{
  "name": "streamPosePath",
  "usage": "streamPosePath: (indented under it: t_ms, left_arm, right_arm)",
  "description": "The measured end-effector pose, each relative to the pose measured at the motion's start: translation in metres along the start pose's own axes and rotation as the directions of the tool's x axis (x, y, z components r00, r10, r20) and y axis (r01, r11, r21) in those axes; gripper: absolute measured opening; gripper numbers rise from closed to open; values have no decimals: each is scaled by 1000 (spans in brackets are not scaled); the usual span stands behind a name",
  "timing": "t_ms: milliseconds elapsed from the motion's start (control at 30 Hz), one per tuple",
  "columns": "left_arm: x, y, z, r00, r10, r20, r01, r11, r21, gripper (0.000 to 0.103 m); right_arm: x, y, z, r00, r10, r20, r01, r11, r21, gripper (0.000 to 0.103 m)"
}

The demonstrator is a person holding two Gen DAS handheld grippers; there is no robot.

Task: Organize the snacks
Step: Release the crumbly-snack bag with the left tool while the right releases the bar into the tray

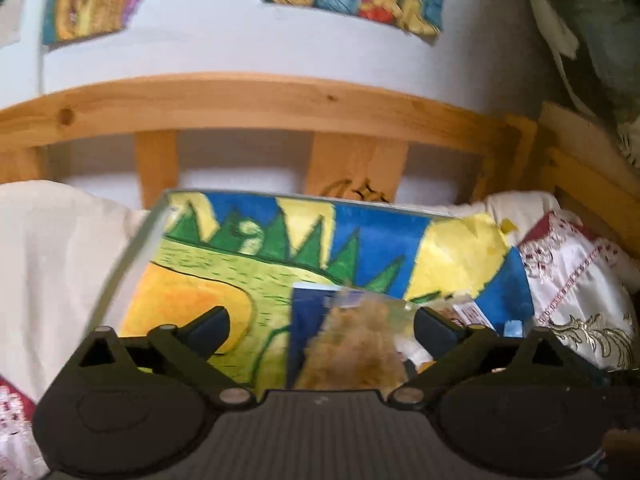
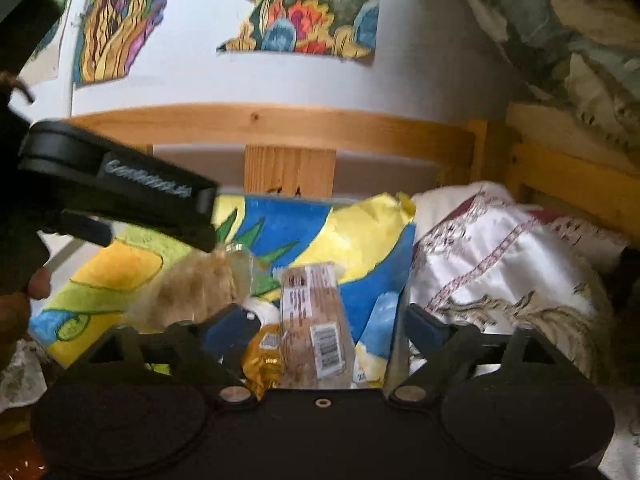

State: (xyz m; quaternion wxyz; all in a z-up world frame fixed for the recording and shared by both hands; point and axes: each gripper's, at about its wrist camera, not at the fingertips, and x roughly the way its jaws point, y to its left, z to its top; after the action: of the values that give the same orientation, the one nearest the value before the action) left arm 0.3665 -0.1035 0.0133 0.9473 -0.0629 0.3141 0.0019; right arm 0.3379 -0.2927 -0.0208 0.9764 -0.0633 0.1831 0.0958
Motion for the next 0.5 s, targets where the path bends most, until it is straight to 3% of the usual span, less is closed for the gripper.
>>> streamPosePath:
  t_ms: [300,500]
  left_arm:
    - [-64,24,-11,994,70,88,-69,998,-13,102]
    - [-108,34,-22,993,74,91,-75,997,11,102]
  right_arm:
    - [-55,-11,8,989,-48,137,42,998,46,102]
    - [-97,-14,14,982,-48,185,30,995,100,102]
